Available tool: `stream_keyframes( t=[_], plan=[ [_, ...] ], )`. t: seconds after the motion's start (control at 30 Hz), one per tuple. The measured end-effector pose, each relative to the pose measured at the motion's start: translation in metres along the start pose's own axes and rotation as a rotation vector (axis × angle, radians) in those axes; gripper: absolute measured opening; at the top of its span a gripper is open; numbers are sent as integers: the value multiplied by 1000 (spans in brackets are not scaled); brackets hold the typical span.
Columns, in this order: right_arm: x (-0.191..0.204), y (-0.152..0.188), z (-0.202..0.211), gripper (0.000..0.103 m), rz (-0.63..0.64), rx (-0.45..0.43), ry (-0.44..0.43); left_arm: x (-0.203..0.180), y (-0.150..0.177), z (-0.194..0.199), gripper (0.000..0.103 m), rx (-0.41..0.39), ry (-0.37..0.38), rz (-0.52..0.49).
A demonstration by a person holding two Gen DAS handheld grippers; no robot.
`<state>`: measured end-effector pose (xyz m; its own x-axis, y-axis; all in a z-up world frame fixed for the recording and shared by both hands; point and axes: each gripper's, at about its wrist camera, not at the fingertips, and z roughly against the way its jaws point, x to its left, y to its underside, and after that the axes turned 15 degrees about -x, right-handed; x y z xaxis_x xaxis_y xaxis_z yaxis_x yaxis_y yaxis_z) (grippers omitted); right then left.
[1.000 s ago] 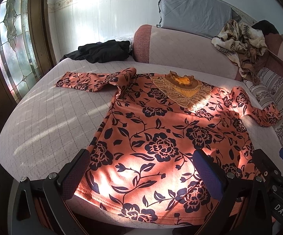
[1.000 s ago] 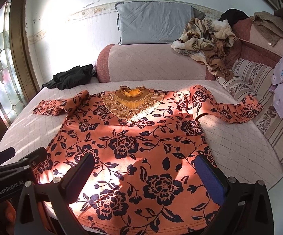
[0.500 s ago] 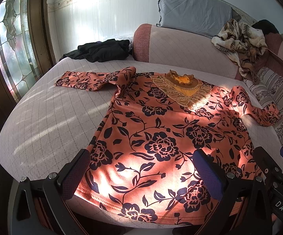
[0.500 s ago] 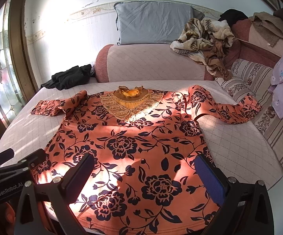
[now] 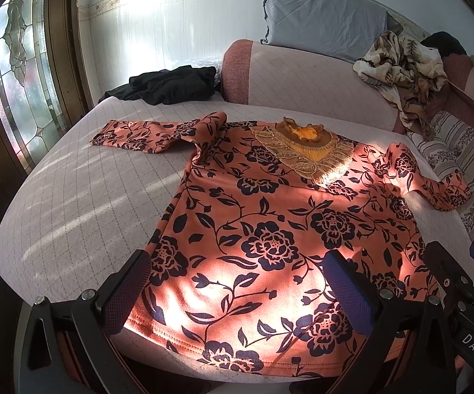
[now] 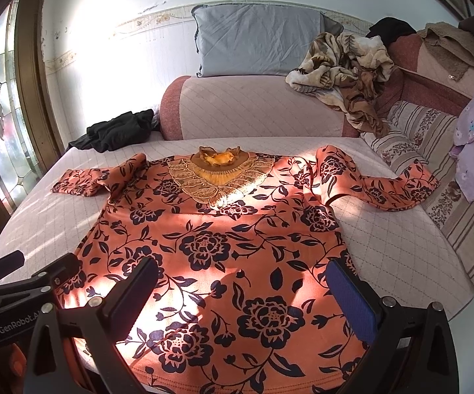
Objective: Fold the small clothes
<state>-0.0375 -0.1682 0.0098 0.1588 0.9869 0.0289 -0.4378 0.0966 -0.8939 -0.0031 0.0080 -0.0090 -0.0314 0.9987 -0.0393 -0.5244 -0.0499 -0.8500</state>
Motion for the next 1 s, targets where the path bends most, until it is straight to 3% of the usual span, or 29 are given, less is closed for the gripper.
stream_keyframes(
  t=[0.73,0.9,1.0],
  plan=[
    [0,1,-4,103,0,6,-3,1,2,-6,103,16,10,0],
    [-21,7,-11,103,-32,19,-14,32,10,-32,103,100,65,108],
    [-65,8,-18,103,-159,10,-38,63,16,-50,103,134,36,194]
  ],
)
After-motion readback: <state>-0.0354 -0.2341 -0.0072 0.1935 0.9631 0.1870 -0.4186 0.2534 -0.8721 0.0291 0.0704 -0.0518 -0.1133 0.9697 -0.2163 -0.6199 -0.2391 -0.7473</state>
